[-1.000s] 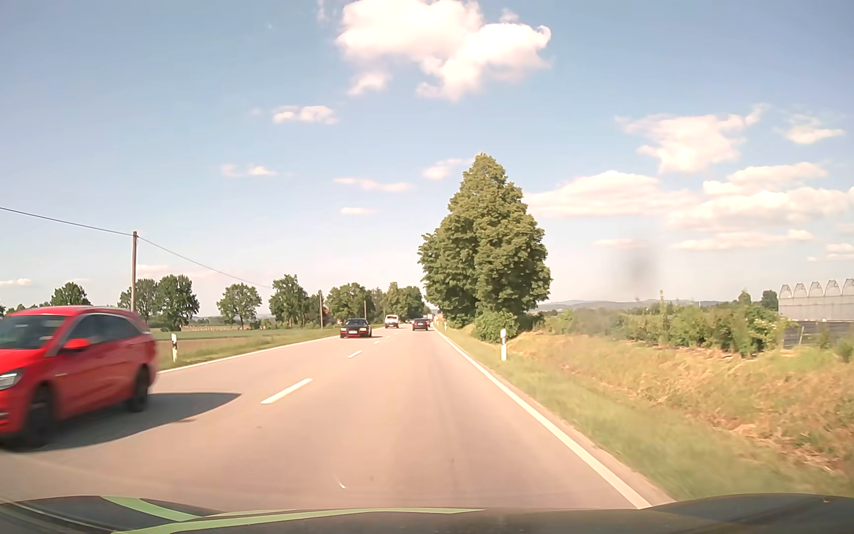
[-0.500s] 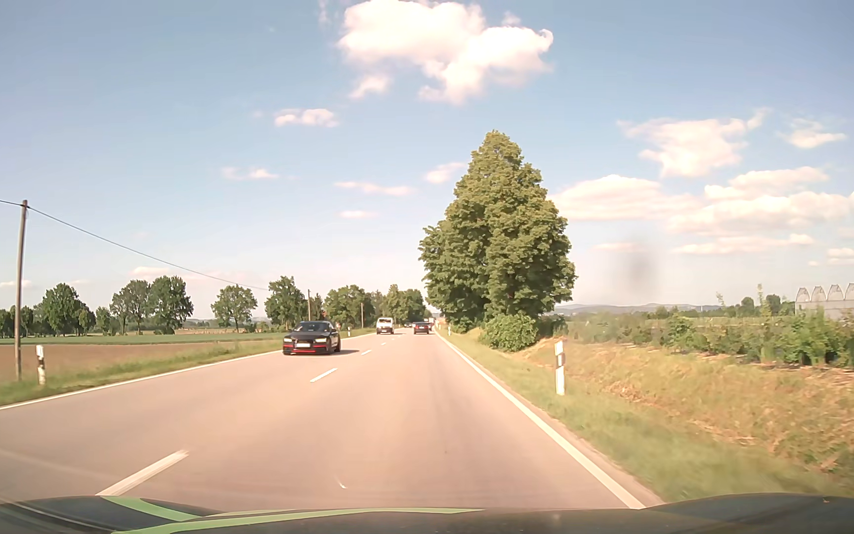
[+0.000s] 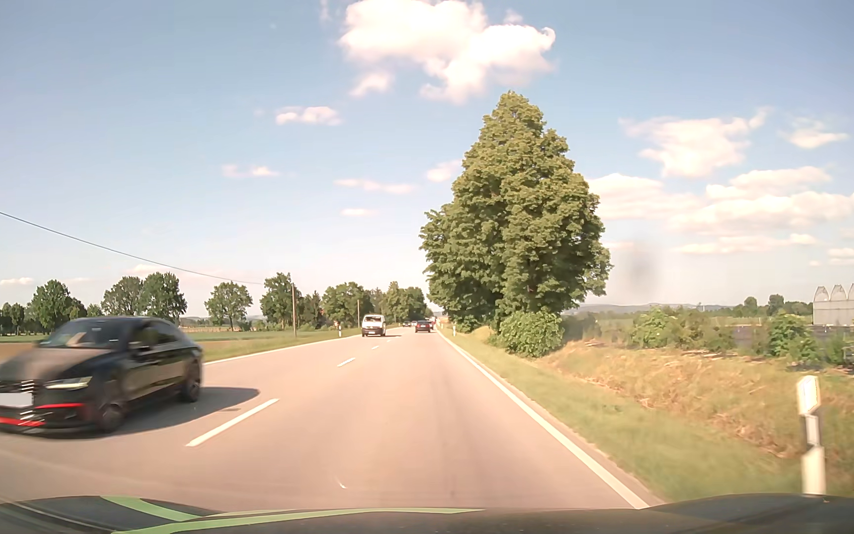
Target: Follow the waypoints while adhering to traffic rules and regulations
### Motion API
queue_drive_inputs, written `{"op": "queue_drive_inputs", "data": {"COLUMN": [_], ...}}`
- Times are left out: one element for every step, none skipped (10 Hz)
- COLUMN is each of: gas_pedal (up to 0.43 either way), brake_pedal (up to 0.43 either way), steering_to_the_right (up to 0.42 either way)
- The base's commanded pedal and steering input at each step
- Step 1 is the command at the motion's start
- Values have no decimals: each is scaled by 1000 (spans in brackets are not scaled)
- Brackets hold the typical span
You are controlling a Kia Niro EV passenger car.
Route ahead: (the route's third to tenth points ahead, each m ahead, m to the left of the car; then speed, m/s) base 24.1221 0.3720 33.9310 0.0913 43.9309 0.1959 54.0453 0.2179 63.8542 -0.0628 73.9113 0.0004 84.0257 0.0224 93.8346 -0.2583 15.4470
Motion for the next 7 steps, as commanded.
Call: {"op": "queue_drive_inputs", "data": {"gas_pedal": [118, 118, 118, 110, 110, 110, 110], "brake_pedal": [0, 0, 0, 0, 0, 0, 0], "steering_to_the_right": [-2, -2, -2, -2, -2, -1, -1]}}
